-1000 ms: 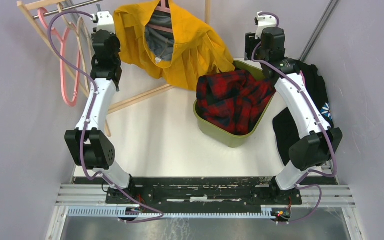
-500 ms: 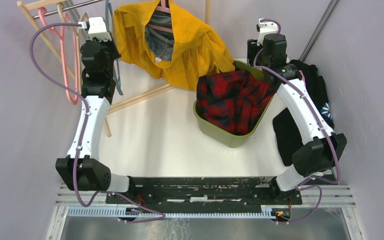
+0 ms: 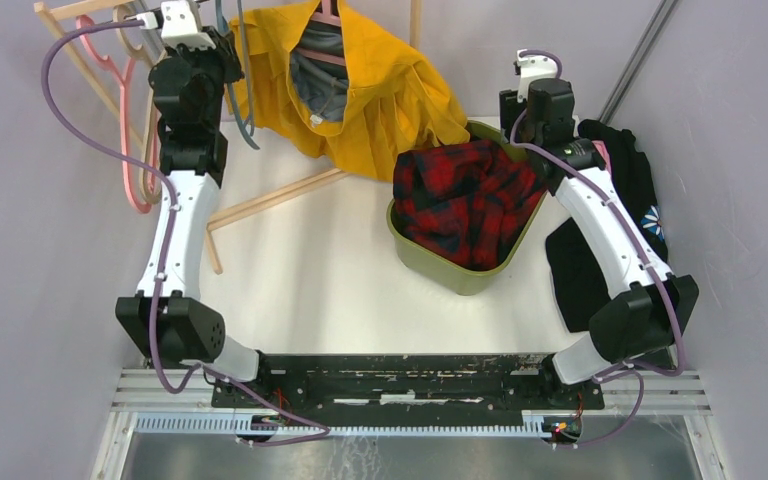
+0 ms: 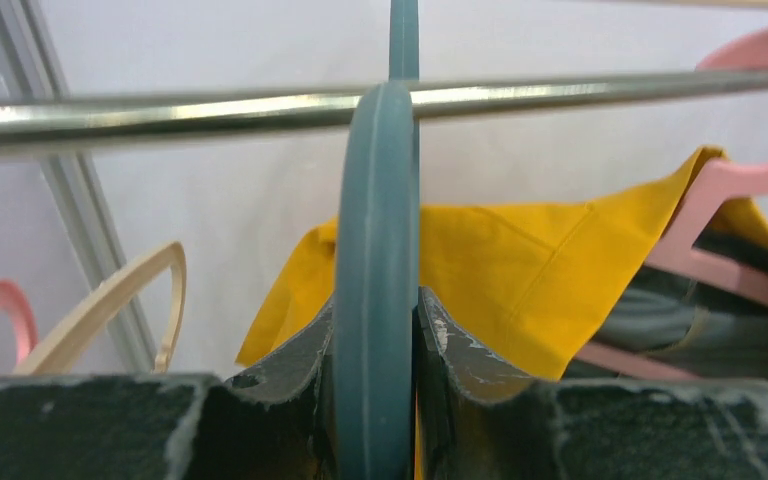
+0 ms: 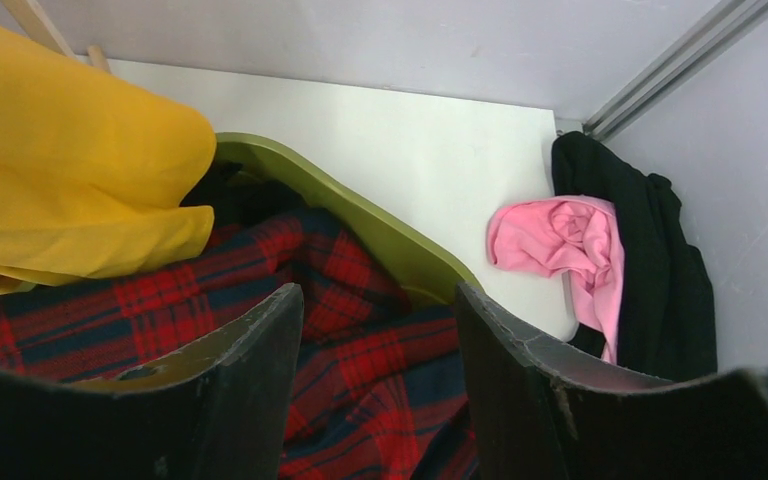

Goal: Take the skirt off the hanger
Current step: Place the hanger at the clothesline.

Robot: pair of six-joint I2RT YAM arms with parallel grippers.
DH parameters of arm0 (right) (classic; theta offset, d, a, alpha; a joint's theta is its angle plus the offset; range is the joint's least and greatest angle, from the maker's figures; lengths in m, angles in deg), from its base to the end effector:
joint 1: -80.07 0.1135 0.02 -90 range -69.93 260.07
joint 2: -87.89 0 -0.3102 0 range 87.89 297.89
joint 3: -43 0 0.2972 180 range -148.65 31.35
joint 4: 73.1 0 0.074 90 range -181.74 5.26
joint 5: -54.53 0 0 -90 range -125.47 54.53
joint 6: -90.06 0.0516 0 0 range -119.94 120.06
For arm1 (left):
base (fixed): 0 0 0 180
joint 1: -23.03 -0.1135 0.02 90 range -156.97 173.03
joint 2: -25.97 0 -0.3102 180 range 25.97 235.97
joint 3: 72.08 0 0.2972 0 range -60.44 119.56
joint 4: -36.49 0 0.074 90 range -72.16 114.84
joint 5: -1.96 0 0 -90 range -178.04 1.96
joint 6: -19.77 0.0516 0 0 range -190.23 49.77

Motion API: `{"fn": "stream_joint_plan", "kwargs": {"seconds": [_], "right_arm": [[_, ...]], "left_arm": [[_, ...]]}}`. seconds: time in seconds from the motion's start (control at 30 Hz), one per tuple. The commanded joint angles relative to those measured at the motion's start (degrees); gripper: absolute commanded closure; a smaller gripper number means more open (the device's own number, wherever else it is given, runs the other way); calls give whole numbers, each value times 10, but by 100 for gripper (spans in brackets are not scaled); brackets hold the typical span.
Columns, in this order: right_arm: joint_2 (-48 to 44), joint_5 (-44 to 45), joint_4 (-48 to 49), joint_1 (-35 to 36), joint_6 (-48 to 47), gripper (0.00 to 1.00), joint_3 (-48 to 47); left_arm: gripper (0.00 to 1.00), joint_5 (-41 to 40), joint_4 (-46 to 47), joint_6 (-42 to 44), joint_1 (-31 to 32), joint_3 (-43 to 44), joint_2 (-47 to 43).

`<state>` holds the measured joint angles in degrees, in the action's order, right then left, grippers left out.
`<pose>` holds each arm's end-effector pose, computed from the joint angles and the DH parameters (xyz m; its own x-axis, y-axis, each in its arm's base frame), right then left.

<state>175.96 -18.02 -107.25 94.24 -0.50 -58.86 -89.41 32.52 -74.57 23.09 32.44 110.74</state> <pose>0.4049 0.0863 0.4515 -0.3377 -0.0949 -0.9365 0.0358 0.9929 -0.1135 0.3923 0.0008 0.5570 0.2728 -0.0759 -0.9591 -0.0013 0.9968 -0.0793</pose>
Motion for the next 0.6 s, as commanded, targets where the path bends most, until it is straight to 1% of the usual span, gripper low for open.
{"fn": "stream_joint_plan", "kwargs": {"seconds": [0.0, 0.27, 0.57], "right_arm": [[-25, 25, 38, -5, -21, 37, 9], [-19, 27, 46, -10, -22, 37, 14], [-9, 24, 44, -12, -19, 37, -5]], "left_arm": [[97, 7, 55, -41, -4, 79, 36], [97, -3, 44, -30, -5, 142, 77], [97, -20, 30, -35, -24, 118, 91]]}}
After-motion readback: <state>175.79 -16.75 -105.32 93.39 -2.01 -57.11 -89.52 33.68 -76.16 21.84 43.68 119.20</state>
